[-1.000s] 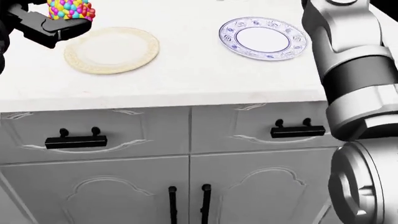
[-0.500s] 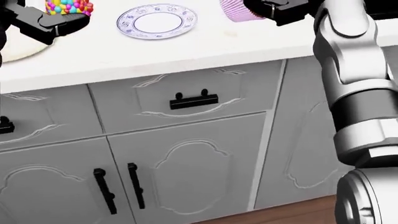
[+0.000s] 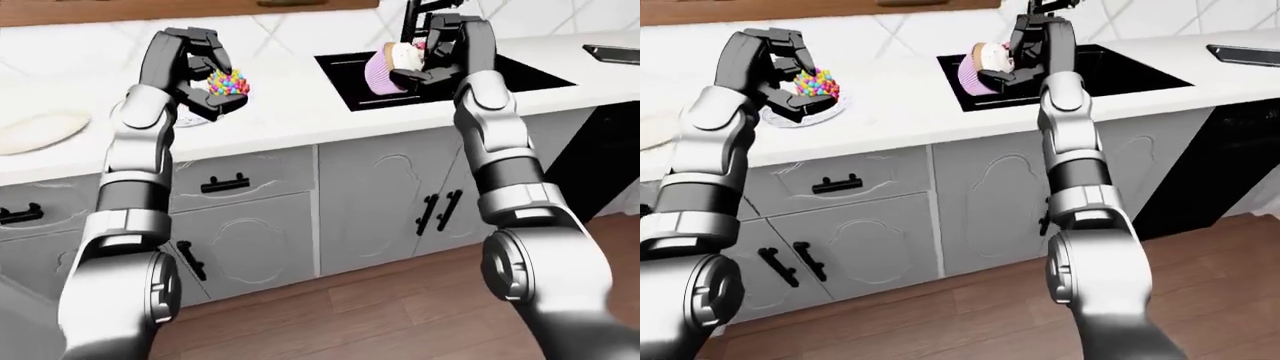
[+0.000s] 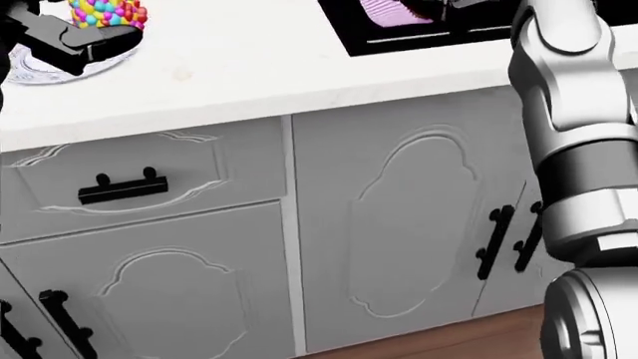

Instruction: Move the dessert items from the plate to the tray.

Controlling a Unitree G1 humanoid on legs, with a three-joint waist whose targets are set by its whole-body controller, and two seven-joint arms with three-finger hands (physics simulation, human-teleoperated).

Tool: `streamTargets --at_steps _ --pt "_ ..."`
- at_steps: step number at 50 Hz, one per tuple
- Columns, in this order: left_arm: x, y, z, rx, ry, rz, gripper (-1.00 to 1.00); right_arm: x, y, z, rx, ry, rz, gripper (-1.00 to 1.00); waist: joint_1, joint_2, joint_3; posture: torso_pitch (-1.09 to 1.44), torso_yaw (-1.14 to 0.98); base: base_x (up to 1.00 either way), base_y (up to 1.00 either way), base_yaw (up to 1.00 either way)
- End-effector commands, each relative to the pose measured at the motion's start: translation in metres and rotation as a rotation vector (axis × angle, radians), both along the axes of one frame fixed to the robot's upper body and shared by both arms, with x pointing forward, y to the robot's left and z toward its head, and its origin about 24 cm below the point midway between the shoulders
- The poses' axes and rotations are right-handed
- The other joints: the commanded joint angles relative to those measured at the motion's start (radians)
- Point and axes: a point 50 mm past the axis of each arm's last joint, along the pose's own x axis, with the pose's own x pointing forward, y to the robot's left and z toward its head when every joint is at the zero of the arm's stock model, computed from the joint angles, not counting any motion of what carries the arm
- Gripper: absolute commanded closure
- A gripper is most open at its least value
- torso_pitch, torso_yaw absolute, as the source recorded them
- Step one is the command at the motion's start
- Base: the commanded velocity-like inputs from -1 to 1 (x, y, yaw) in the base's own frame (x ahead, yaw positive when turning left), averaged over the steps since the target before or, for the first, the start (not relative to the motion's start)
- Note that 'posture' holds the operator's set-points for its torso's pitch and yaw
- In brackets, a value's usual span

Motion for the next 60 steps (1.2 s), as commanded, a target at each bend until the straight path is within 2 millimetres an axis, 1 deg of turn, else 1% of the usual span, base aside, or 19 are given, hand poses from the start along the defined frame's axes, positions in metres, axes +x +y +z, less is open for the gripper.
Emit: streamTargets --at_steps 1,3,5,6,9,14,18,19,24,29,31,39,41,42,48,50,52,53,60 --pt "-0.0048 -0.0061 0.0279 0.008 -0.113 -0.021 0.91 -0.0076 -0.0014 0.0354 0.002 -0.140 -0.003 1.00 -0.003 0.000 -0.019 0.00 0.00 0.31 -0.82 0.00" --pt "-0.0048 -0.0060 0.0279 0.008 -0.113 -0.021 0.91 -0.0077 -0.0014 0.0354 0.002 -0.140 -0.003 1.00 -0.001 -0.044 -0.015 0.00 0.00 0.31 -0.82 0.00" --pt "-0.0059 -0.0047 0.0295 0.007 -0.118 -0.017 0.92 -0.0076 -0.0014 0.0352 0.003 -0.142 -0.005 1.00 -0.019 -0.166 -0.048 0.00 0.00 0.33 -0.83 0.00" --pt "-0.0060 -0.0052 0.0292 0.007 -0.117 -0.019 0.92 -0.0076 -0.0006 0.0350 0.001 -0.142 -0.003 1.00 -0.015 -0.100 -0.018 0.00 0.00 0.32 -0.83 0.00" --pt "-0.0063 -0.0049 0.0300 0.008 -0.119 -0.017 0.93 -0.0078 -0.0007 0.0351 0.001 -0.142 -0.002 1.00 -0.027 -0.101 -0.017 0.00 0.00 0.33 -0.82 0.00" --pt "-0.0061 -0.0047 0.0300 0.007 -0.121 -0.017 0.94 -0.0071 -0.0007 0.0338 0.001 -0.139 -0.002 1.00 -0.034 -0.046 0.006 0.00 0.00 0.32 -0.82 0.00" --pt "-0.0060 -0.0048 0.0298 0.009 -0.120 -0.016 0.95 -0.0069 -0.0007 0.0337 0.002 -0.138 -0.002 1.00 -0.032 0.025 -0.028 0.00 0.00 0.32 -0.82 0.00" --pt "-0.0061 -0.0048 0.0298 0.009 -0.120 -0.016 0.95 -0.0069 -0.0007 0.0337 0.002 -0.138 -0.002 1.00 -0.035 0.010 0.000 0.00 0.00 0.33 -0.82 0.00" --pt "-0.0063 -0.0053 0.0301 0.010 -0.122 -0.018 0.94 -0.0068 -0.0005 0.0336 0.000 -0.138 -0.002 1.00 -0.011 0.006 -0.021 0.00 0.00 0.33 -0.82 0.00" --pt "-0.0064 -0.0055 0.0302 0.010 -0.122 -0.019 0.94 -0.0068 -0.0006 0.0336 0.003 -0.137 -0.001 1.00 -0.015 -0.141 -0.050 0.00 0.00 0.32 -0.82 0.00" --pt "-0.0064 -0.0055 0.0302 0.010 -0.122 -0.019 0.94 -0.0068 -0.0006 0.0336 0.003 -0.137 -0.001 1.00 -0.028 -0.106 -0.006 0.00 0.00 0.32 -0.82 0.00" --pt "-0.0081 -0.0057 0.0316 0.013 -0.129 -0.020 0.96 -0.0070 -0.0005 0.0339 0.003 -0.136 -0.002 1.00 -0.039 -0.028 0.001 0.00 0.00 0.32 -0.83 0.00" --pt "-0.0082 -0.0058 0.0317 0.013 -0.129 -0.020 0.97 -0.0068 -0.0003 0.0339 0.002 -0.135 -0.004 1.00 -0.029 0.030 -0.020 0.00 0.00 0.32 -0.85 0.00" --pt "-0.0082 -0.0057 0.0317 0.013 -0.129 -0.019 0.96 -0.0068 -0.0003 0.0340 0.002 -0.135 -0.004 1.00 -0.028 0.002 0.005 0.00 0.00 0.26 -0.85 0.00" --pt "-0.0075 -0.0060 0.0308 0.014 -0.126 -0.018 0.98 -0.0068 0.0002 0.0340 0.001 -0.137 -0.004 1.00 -0.027 0.000 -0.026 0.00 0.00 0.18 -0.84 0.00" --pt "-0.0077 -0.0063 0.0311 0.017 -0.127 -0.020 0.98 -0.0070 0.0000 0.0350 0.003 -0.137 -0.002 1.00 -0.026 -0.044 -0.015 0.00 0.00 0.14 -0.81 0.00" --pt "-0.0078 -0.0062 0.0312 0.016 -0.128 -0.019 0.98 -0.0069 -0.0001 0.0346 0.001 -0.137 -0.004 1.00 -0.062 -0.169 -0.041 0.00 0.00 0.14 -0.82 0.00" --pt "-0.0079 -0.0062 0.0315 0.015 -0.129 -0.019 0.98 -0.0068 -0.0001 0.0346 0.002 -0.136 -0.004 1.00 -0.042 -0.098 -0.023 0.00 0.00 0.13 -0.82 0.00" --pt "-0.0080 -0.0061 0.0315 0.019 -0.130 -0.018 0.98 -0.0069 -0.0001 0.0349 0.002 -0.137 -0.001 1.00 -0.047 -0.051 -0.014 0.00 0.00 0.06 -0.81 0.00"
